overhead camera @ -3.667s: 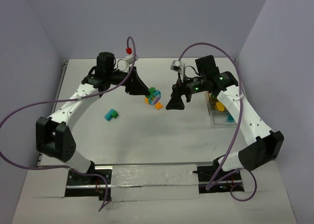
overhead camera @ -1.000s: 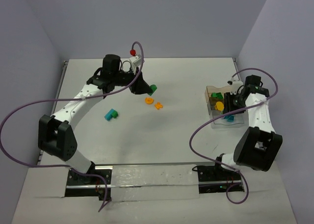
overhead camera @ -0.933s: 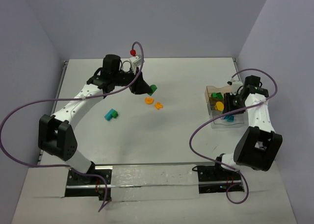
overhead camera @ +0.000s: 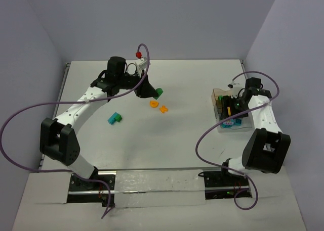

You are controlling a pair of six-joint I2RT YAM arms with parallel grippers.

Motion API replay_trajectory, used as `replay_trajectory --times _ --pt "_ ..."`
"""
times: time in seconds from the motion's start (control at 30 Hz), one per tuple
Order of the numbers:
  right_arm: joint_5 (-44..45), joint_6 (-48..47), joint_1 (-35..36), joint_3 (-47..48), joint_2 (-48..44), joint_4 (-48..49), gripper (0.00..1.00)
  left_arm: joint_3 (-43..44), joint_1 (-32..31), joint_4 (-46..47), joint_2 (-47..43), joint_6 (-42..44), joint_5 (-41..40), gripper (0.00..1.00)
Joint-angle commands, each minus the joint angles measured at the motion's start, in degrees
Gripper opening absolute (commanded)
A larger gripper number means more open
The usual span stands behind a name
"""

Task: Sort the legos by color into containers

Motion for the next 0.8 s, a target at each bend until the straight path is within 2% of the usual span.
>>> replay_trajectory --times 0.0,0.13,0.2,0.33,0.43,0.53,0.77 --pt "-9.03 0.0 0.5 9.47 -5.17 -3.94 0.81 0.97 -0.35 3.26 -1.79 -1.97 4.19 0.0" --pt "-25.84 0.64 1.52 18.09 -6.28 -6.99 0.98 -0.2 -0.35 4.5 -2.17 -1.82 12.55 0.0" --pt "-32.94 0.46 5.69 21.3 -4.42 -9.35 1.0 -0.87 -0.35 4.49 -2.43 -0.03 17.87 0.01" --pt "-39.89 0.53 15.83 24.63 -1.24 -9.44 1.0 -1.91 -0.46 3.4 -2.57 2.84 28.07 0.05" --pt "-40.6 3.73 23.41 24.45 0.24 -5.36 1.0 -1.38 -1.33 0.64 -2.52 6.86 29.13 0.05" --pt "-40.86 6.16 27.92 25.07 2.33 -2.67 0.99 -0.25 -2.38 -5.61 -2.11 12.03 28.4 0.05" --pt "-42.01 4.43 35.8 30.24 6.89 -6.29 0.98 1.62 -4.72 -16.18 -0.32 21.71 27.29 0.05"
